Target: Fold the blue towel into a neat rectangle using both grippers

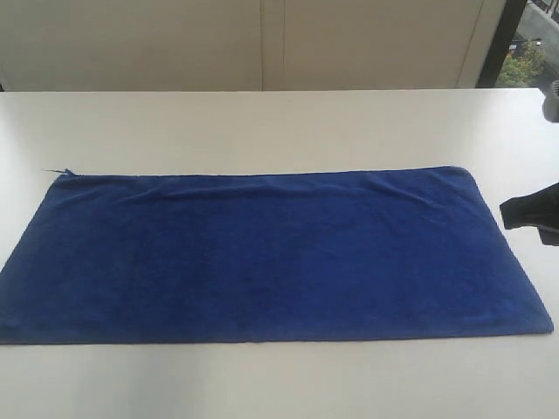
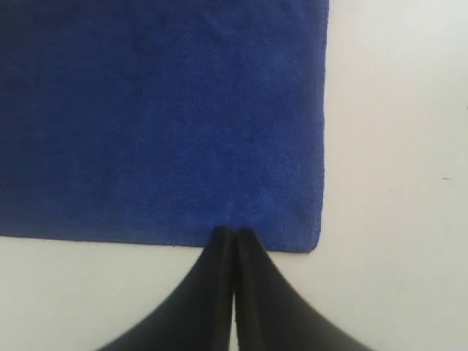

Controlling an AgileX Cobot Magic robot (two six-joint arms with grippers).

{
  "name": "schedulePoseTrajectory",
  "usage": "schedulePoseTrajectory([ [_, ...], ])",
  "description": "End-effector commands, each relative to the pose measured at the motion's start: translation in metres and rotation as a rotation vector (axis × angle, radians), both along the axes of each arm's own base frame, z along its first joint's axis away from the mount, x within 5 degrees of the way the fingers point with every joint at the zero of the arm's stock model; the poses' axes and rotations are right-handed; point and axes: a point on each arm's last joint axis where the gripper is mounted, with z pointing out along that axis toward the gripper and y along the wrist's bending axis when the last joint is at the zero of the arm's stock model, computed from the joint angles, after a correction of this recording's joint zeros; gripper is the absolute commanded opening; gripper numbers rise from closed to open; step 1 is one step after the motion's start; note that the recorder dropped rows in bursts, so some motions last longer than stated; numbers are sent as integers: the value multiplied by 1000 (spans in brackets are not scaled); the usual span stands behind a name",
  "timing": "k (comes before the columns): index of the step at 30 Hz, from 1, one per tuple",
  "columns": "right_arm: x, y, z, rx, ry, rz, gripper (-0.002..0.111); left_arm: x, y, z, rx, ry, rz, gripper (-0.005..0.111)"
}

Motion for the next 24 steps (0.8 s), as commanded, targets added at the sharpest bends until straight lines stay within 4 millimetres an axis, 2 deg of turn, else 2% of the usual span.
schedulePoseTrajectory([
  [1, 8, -4, 2, -36, -12, 10, 0, 2, 10, 11, -5, -13, 51, 0],
  [4, 8, -9, 3, -35, -29, -13, 0, 7, 28, 18, 6, -35, 119, 0],
  [7, 9, -9, 4, -34, -37, -15, 0, 10, 38, 20, -68, -31, 192, 0],
  [11, 9, -9, 4, -34, -42, -15, 0, 5, 28, 25, -180, -31, 75, 0],
  [16, 20, -10, -1, -35, -35, -24, 0, 3, 28, 30, -178, -92, 87, 0],
  [19, 40, -17, -8, -20, 6, -63, 0, 1, 27, 29, -184, -60, 75, 0],
  [20, 53, -21, -12, -21, 29, -81, 0, -1, 26, 28, -187, -43, 69, 0],
  [24, 78, -26, -30, -23, 95, -97, 0, -1, 26, 28, -187, -43, 69, 0],
])
